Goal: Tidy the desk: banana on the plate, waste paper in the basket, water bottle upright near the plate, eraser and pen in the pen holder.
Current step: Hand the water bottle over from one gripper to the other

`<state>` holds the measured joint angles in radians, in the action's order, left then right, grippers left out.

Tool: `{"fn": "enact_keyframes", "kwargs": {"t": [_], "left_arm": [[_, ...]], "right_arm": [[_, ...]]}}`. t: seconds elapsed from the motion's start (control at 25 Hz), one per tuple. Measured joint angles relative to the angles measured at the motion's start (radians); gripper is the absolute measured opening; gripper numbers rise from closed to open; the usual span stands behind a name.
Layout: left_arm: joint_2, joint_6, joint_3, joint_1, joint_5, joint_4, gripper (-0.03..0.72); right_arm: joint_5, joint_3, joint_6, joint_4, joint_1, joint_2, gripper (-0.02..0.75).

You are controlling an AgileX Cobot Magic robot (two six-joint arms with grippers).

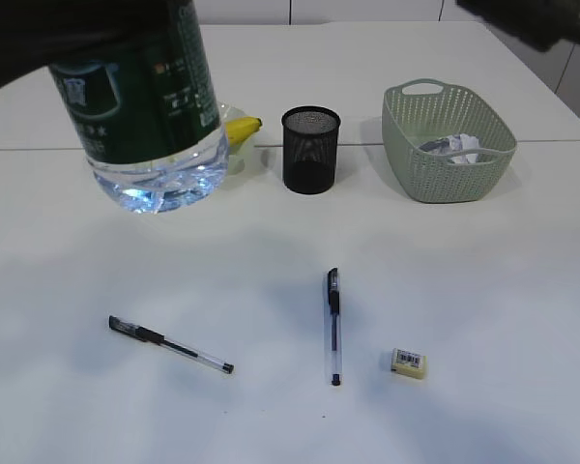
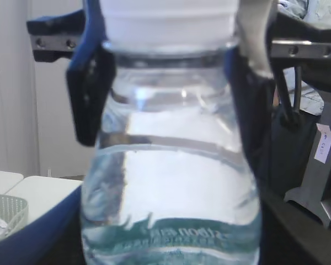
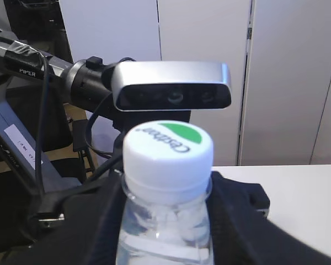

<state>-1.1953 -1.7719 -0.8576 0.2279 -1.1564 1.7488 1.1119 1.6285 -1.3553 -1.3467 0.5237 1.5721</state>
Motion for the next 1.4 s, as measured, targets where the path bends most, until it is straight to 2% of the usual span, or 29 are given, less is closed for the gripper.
{"fn": "enact_keyframes", "kwargs": {"t": [0.84, 1.4], "left_arm": [[0.000, 0.000, -0.012, 0.000, 0.009, -0.004, 0.452], [0.000, 0.000, -0.012, 0.000, 0.009, -0.004, 0.445]], "right_arm": [[0.000, 0.000, -0.005, 0.002, 0.000, 0.000, 0.312], [0.000, 0.000, -0.007, 0.002, 0.000, 0.000, 0.314]]}}
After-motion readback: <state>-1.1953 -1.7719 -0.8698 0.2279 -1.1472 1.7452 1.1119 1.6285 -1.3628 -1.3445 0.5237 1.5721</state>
